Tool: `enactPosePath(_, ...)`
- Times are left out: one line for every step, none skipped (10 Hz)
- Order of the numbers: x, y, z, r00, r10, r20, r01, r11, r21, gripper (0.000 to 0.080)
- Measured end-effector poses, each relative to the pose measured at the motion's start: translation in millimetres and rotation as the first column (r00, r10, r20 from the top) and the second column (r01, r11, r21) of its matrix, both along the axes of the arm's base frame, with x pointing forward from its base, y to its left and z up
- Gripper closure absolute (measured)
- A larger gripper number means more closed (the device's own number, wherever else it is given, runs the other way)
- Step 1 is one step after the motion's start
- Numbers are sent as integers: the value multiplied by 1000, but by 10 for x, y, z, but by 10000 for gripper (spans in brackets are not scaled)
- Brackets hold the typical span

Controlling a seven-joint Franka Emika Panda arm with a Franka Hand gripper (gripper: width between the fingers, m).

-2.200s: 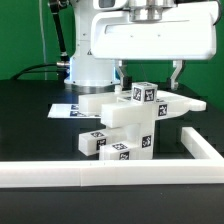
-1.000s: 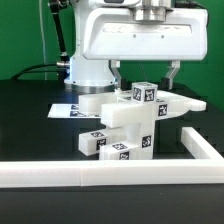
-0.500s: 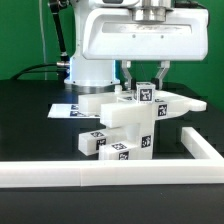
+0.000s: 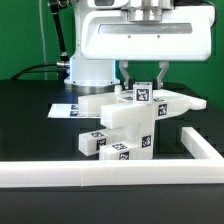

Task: Assemble chair

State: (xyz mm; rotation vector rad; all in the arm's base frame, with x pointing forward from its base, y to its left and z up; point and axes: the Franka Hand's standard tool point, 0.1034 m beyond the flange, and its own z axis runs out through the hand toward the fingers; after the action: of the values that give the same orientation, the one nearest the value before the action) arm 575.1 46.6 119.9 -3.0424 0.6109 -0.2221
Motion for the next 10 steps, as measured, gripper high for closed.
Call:
enactPosePath(1,-6,-2,996,-89,0,89,996,17,515)
enactPosePath(1,-8,-2,988,-157,-2,157,987,28,515)
enactPosePath(3,-18,0,971,-240,-5,240,970,42,515)
enactPosePath(8,-26,4,941,-337,-9,337,940,56,515)
enactPosePath(8,-20,5,918,-396,-13,396,916,65,515)
enactPosePath(10,1,9,872,-489,-21,489,868,82,515)
enactPosePath(9,30,12,833,-553,-29,553,828,94,515)
enactPosePath(13,30,15,818,-574,-31,574,813,97,515)
enactPosePath(12,29,12,824,-566,-30,566,819,96,515)
enactPosePath(12,30,12,829,-559,-29,559,824,94,333)
